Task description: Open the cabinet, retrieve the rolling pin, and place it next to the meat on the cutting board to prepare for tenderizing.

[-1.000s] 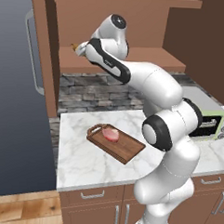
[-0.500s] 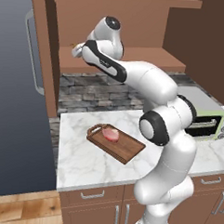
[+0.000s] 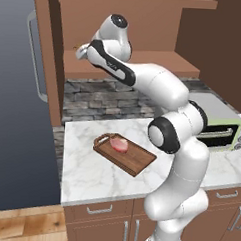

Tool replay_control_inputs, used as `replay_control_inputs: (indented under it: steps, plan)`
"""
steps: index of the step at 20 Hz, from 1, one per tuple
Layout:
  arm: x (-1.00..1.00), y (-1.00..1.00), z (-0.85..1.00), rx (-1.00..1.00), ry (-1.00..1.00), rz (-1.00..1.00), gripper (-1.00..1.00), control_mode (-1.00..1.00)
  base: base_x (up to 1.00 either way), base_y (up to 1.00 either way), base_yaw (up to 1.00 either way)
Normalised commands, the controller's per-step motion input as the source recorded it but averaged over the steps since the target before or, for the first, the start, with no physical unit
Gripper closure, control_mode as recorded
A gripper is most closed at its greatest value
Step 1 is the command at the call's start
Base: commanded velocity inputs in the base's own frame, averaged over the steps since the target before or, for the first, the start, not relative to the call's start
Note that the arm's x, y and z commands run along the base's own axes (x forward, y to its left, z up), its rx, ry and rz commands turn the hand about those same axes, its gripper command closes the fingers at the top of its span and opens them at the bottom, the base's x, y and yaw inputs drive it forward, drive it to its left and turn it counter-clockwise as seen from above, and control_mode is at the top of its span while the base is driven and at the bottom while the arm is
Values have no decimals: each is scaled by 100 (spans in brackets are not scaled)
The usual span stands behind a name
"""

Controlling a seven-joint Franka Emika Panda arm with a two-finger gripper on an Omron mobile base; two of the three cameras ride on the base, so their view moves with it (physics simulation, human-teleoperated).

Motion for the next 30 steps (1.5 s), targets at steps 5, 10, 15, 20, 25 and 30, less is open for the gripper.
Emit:
replay_control_inputs:
  steps: [5,10,15,20,25,30]
  plan:
    - [-39,-19,0,0,-6,0,100,-100,0,0,0]
    - [-74,-40,0,3,-10,0,100,-100,0,0,0]
    - [-92,-52,0,6,-8,0,100,-100,0,0,0]
    - [-100,-54,0,8,-6,-1,100,-100,0,0,0]
    - [-100,-56,0,9,-4,-1,100,-100,0,0,0]
    - [-100,-47,-2,3,0,0,100,-100,0,0,0]
